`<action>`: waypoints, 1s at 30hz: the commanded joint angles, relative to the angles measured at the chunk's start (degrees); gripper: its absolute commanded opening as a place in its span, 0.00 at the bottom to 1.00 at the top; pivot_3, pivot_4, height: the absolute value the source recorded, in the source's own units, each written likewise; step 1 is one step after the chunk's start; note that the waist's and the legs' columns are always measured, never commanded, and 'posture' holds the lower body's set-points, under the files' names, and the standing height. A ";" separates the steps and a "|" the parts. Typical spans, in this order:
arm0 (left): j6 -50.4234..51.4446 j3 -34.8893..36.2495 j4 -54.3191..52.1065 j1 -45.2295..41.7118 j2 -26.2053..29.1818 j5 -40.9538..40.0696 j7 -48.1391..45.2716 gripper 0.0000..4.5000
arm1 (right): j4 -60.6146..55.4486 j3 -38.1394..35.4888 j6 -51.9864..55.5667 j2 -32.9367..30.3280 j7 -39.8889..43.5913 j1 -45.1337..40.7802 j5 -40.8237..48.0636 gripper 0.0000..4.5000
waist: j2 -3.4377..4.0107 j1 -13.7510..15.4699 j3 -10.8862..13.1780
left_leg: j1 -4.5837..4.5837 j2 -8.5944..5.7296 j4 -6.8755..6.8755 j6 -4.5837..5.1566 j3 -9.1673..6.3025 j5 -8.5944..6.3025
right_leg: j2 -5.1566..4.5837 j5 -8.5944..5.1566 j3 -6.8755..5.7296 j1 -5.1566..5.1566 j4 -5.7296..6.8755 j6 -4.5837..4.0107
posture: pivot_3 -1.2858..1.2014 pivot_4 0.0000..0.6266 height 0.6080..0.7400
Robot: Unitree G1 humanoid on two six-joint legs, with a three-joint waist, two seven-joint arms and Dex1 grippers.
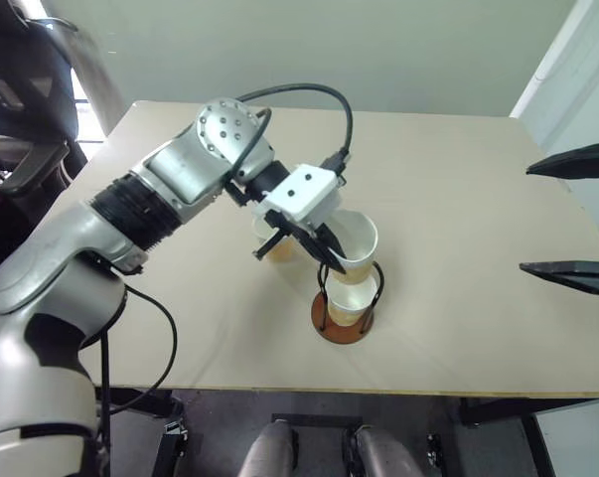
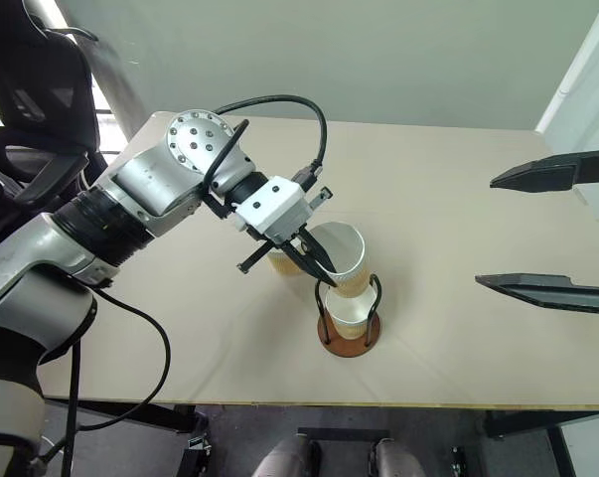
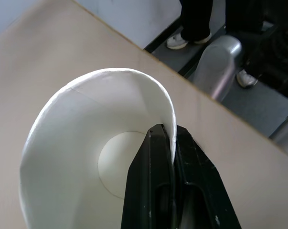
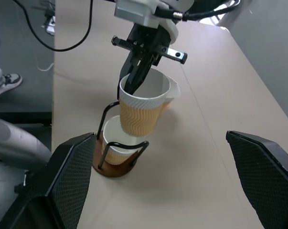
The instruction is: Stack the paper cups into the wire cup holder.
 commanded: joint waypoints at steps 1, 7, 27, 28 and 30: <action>-0.05 0.51 0.33 -1.69 -0.99 -1.18 -1.98 0.01 | -0.43 -3.45 0.60 -1.40 -0.77 0.23 0.67 1.00 | 0.00 0.00 0.00 | -0.01 0.00 0.02 0.02 0.02 -0.01 | 0.00 0.01 0.00 0.00 -0.02 0.02 | 0.52 0.24 1.00; 1.64 -0.32 -0.82 -2.13 -1.53 -2.86 -1.98 0.01 | -0.33 -5.36 0.89 -1.95 -0.12 2.08 -0.30 1.00 | 0.01 0.07 0.00 | -0.14 0.00 0.29 0.13 0.06 -0.13 | -0.01 0.03 0.00 0.00 -0.08 0.10 | 0.52 0.24 1.00; 3.14 -2.29 -0.02 -0.27 -2.56 -0.59 -1.98 0.01 | -1.31 -7.60 0.29 -1.94 -0.45 5.11 -1.19 1.00 | 0.07 0.14 -0.02 | -0.20 -0.01 0.74 0.35 0.14 -0.30 | -0.06 0.15 0.00 0.09 -0.05 0.25 | 0.52 0.24 1.00; 3.10 -2.25 0.17 -0.20 -2.73 -0.43 -1.98 0.01 | -1.43 -7.66 0.26 -1.88 -0.46 5.33 -1.32 1.00 | 0.07 0.14 -0.02 | -0.19 -0.01 0.73 0.35 0.14 -0.30 | -0.06 0.15 0.00 0.09 -0.06 0.25 | 0.52 0.24 1.00; 3.08 -2.26 0.35 -0.08 -2.87 -0.30 -1.98 0.01 | -1.55 -7.77 0.23 -1.84 -0.55 5.57 -1.37 1.00 | 0.07 0.14 -0.02 | -0.20 -0.01 0.73 0.35 0.14 -0.30 | -0.06 0.15 0.00 0.09 -0.06 0.26 | 0.52 0.24 1.00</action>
